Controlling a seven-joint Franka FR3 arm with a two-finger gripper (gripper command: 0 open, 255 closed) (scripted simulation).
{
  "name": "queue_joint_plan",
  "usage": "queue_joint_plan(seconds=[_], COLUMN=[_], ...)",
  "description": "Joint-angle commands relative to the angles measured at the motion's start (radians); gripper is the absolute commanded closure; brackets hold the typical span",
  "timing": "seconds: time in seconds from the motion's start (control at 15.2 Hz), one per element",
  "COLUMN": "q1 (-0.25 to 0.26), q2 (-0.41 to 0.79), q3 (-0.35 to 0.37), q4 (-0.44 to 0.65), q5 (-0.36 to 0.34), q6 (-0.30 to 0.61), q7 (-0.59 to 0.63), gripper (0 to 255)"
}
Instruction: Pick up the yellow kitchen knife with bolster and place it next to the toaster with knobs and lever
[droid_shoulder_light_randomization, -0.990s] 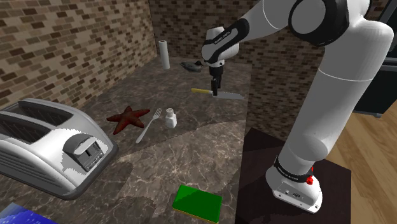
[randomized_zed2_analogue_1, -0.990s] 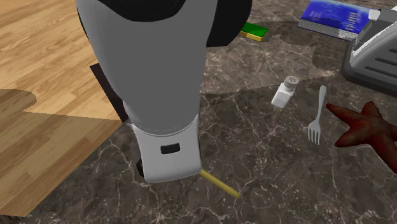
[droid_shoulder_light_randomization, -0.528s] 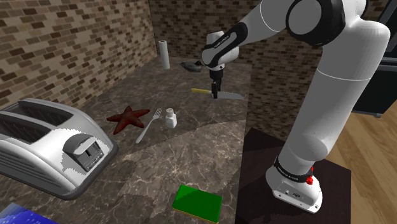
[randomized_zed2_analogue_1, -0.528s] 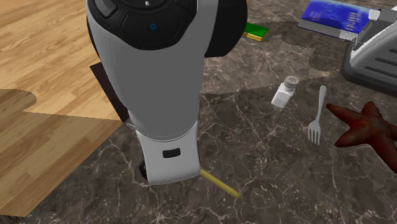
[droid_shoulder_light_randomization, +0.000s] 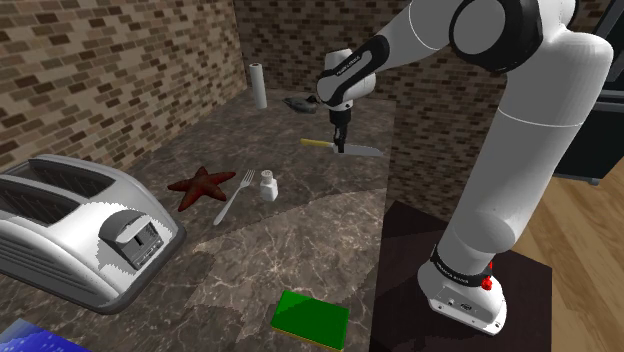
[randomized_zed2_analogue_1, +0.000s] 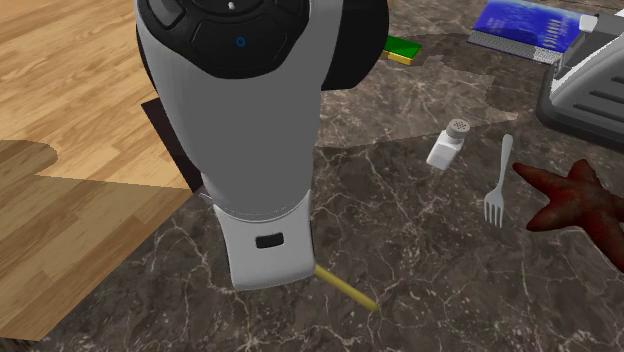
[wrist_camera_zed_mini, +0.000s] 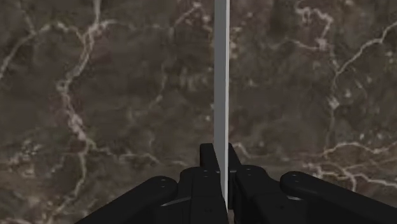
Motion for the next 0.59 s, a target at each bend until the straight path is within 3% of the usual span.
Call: queue_joint_plan(seconds=[0.0, 0.53], q1=[0.000, 0.002], q2=[0.000, -0.030], q3=[0.000, 0.000], q4=[0.000, 0.023], q5=[0.000, -0.010], q6=[0.000, -0.052], q7=[0.000, 0.006], gripper=[255, 255])
